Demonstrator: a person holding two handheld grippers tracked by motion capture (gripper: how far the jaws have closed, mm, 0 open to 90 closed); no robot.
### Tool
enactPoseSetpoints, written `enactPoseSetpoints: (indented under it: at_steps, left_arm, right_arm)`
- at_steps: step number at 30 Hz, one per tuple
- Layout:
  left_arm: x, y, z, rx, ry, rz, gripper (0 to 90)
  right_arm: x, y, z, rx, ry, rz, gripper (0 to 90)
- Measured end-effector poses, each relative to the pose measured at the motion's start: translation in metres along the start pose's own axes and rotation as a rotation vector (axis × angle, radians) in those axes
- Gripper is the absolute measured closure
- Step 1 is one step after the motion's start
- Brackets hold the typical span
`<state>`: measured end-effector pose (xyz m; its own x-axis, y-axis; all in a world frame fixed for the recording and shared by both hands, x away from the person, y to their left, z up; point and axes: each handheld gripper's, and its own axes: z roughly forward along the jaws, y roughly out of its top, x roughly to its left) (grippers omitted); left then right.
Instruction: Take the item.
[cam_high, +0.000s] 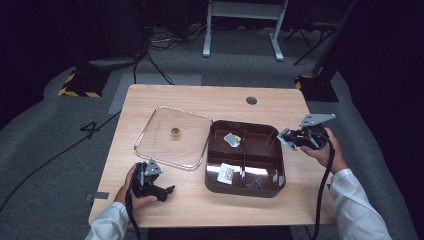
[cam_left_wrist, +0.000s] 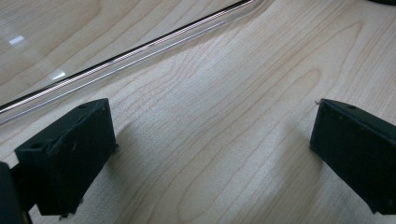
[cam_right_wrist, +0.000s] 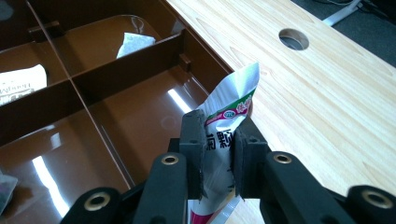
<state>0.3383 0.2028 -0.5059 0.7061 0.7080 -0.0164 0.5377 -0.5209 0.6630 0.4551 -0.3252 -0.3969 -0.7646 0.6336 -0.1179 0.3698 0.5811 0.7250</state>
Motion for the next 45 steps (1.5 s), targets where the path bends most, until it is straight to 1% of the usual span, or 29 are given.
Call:
enactPoseSetpoints:
  at_steps: [5,6,8,10,11,13,14,15,17,18,22,23,27,33,36,42,43,45]
  left_arm:
    - [0.000,0.000,0.000,-0.001,0.000,0.000,0.3]
    - [0.000,0.000,0.000,0.000,0.000,0.000,0.3]
    - [0.000,0.000,0.000,-0.001,-0.001,-0.001,0.3]
    - [0.000,0.000,0.000,0.000,0.000,0.000,0.3]
    - [0.000,0.000,0.000,0.000,0.000,0.000,0.3]
    - [0.000,0.000,0.000,0.000,0.000,0.000,0.3]
    - [0.000,0.000,0.000,-0.001,-0.001,0.000,0.3]
    - [0.000,0.000,0.000,0.000,0.000,-0.001,0.3]
    - [0.000,0.000,0.000,0.000,0.000,0.000,0.3]
    - [0.000,0.000,0.000,-0.001,-0.001,0.000,0.3]
    - [0.000,0.000,0.000,-0.001,-0.001,-0.001,0.3]
    - [0.000,0.000,0.000,-0.001,-0.001,0.000,0.3]
    - [0.000,0.000,0.000,-0.001,-0.001,-0.001,0.3]
    - [0.000,0.000,0.000,-0.001,-0.001,-0.001,0.3]
    - [0.000,0.000,0.000,-0.001,-0.001,-0.001,0.3]
    - [0.000,0.000,0.000,-0.001,-0.001,0.000,0.3]
    - [0.000,0.000,0.000,-0.001,-0.001,-0.001,0.3]
    - [0.000,0.000,0.000,-0.001,-0.001,-0.001,0.3]
  right_arm:
    - [-0.004,-0.008,-0.003,0.003,-0.010,0.011,77.2]
    - [-0.005,-0.012,-0.004,0.014,-0.010,0.016,77.0]
    - [-0.006,-0.014,-0.005,0.017,-0.014,0.017,77.0]
    - [-0.009,-0.021,-0.005,0.033,-0.015,0.022,77.0]
    - [-0.009,-0.021,-0.005,0.033,-0.015,0.022,77.0]
    - [-0.010,-0.028,-0.002,0.044,-0.014,0.038,76.9]
    - [-0.010,-0.028,-0.002,0.044,-0.014,0.038,76.9]
    - [-0.012,-0.033,0.000,0.052,-0.008,0.047,76.8]
    - [-0.012,-0.036,0.004,0.070,-0.013,0.048,76.8]
    - [-0.012,-0.036,0.004,0.070,-0.013,0.048,76.8]
    - [-0.015,-0.047,0.013,0.100,-0.005,0.066,76.5]
    - [-0.015,-0.047,0.013,0.100,-0.005,0.066,76.5]
    - [-0.016,-0.054,0.022,0.133,-0.004,0.076,76.2]
    - [-0.016,-0.061,0.030,0.161,0.000,0.074,75.3]
    - [-0.015,-0.066,0.035,0.177,0.001,0.073,73.2]
    - [-0.013,-0.068,0.039,0.176,0.012,0.077,67.9]
    - [-0.013,-0.067,0.041,0.171,0.005,0.069,63.4]
    - [-0.013,-0.067,0.042,0.173,0.007,0.072,62.3]
